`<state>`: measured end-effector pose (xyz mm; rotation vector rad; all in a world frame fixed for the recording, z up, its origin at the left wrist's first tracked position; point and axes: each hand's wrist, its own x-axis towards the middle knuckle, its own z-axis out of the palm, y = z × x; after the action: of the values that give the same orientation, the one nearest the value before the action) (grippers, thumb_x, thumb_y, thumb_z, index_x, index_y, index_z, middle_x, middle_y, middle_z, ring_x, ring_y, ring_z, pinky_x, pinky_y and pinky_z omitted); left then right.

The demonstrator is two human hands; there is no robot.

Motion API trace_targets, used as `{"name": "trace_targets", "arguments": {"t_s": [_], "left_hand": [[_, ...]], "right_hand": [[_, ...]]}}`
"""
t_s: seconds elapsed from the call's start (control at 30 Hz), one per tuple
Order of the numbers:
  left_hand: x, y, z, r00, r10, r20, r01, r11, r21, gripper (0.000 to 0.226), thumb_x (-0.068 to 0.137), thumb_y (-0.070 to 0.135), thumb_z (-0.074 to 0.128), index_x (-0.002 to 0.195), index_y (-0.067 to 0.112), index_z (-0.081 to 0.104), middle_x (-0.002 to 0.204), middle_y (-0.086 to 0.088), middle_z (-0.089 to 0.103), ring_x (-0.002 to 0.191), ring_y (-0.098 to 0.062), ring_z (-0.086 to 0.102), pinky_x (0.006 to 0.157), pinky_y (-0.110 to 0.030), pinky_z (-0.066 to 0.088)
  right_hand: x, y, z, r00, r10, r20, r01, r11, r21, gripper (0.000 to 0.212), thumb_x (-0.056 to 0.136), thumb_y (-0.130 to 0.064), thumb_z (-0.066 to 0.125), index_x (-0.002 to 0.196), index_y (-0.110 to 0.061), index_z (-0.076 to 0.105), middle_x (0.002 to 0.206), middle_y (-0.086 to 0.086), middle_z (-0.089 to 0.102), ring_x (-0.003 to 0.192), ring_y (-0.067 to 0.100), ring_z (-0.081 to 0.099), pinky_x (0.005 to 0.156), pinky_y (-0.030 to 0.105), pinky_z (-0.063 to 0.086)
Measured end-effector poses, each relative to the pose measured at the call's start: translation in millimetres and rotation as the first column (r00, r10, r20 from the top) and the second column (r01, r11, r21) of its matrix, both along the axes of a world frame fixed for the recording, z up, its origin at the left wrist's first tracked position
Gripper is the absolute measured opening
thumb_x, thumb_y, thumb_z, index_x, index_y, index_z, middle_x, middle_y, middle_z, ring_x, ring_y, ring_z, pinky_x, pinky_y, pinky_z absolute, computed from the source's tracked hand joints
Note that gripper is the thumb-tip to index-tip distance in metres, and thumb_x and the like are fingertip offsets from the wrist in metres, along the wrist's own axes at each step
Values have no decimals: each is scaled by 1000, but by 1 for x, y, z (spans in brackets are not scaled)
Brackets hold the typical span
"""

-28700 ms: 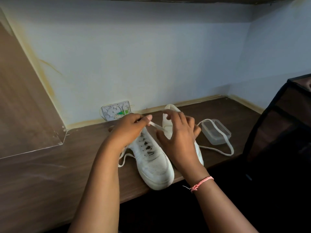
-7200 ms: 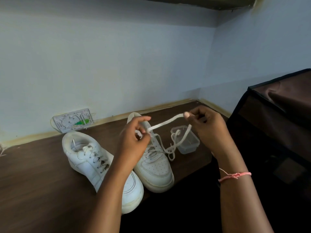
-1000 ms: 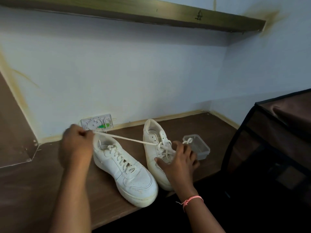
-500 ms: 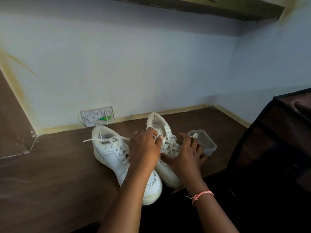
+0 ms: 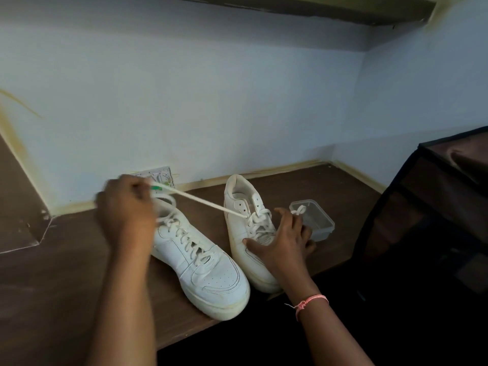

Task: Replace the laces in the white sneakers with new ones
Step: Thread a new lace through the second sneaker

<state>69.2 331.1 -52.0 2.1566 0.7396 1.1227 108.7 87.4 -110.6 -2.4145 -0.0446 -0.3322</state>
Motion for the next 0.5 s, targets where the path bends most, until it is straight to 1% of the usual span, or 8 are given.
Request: {"name": "trace_targets", "arguments": {"t_s": [0.07,0.1,0.17,0.23,0.3,0.37,0.4,0.5], "left_hand": [[-17,13,10,993,117,-18,-117,993,2,19,95,26,56,99,12,68,108,-18,61,104,-43,49,82,-46,42],[-19,9,14,992,122,-24,-122,993,1,15,93,24,58,99,16,68,110,-15,61,106,-42,48,82,-46,42],[-10,-14,16,1000,-8,5,7,999,40,10,89,19,63,96,23,70,108,-8,62,104,-39,52,81,-45,47],[6,-48,10,968,-251,4,249,964,92,11,86,19,65,91,27,71,99,-3,66,97,-33,59,81,-46,50],[19,-80,-6,910,-384,-154,406,902,151,11,87,28,67,96,31,70,99,3,67,97,-25,60,83,-42,49],[26,-103,-25,877,-383,-289,435,889,141,17,90,33,63,107,31,66,105,8,66,105,-20,55,88,-39,45],[30,-108,-34,868,-388,-310,438,892,110,16,92,34,61,107,30,64,106,9,66,108,-19,54,89,-39,45],[36,-108,-46,869,-409,-278,430,903,16,10,92,34,61,99,27,62,101,10,69,106,-19,55,87,-40,47]], "right_hand": [[0,0,0,1000,-6,4,6,1000,-4,93,59,-60,80,133,-34,31,142,-2,31,132,27,26,105,52,24],[0,0,1,1000,-7,5,7,1000,-9,93,59,-60,80,134,-33,31,142,-2,31,132,27,26,105,52,24],[0,1,1,1000,-5,-2,5,1000,-17,93,60,-60,80,134,-34,31,143,-2,31,132,27,26,106,52,23],[0,1,1,1000,-3,-11,3,1000,-18,94,60,-59,80,135,-33,30,144,-1,31,133,27,25,106,52,22],[1,3,2,1000,0,-20,0,1000,-12,94,60,-59,80,135,-33,30,144,-1,31,133,28,25,106,52,22],[1,3,3,1000,4,-26,-5,1000,-18,92,60,-58,79,135,-33,31,143,-2,31,133,28,25,105,51,23],[1,2,3,1000,11,-25,-12,1000,-24,91,61,-58,79,134,-33,31,143,-3,32,133,27,25,105,51,23],[5,-2,4,996,91,-19,-92,993,-69,88,63,-59,77,136,-37,32,144,-8,30,133,26,24,106,52,22]]}}
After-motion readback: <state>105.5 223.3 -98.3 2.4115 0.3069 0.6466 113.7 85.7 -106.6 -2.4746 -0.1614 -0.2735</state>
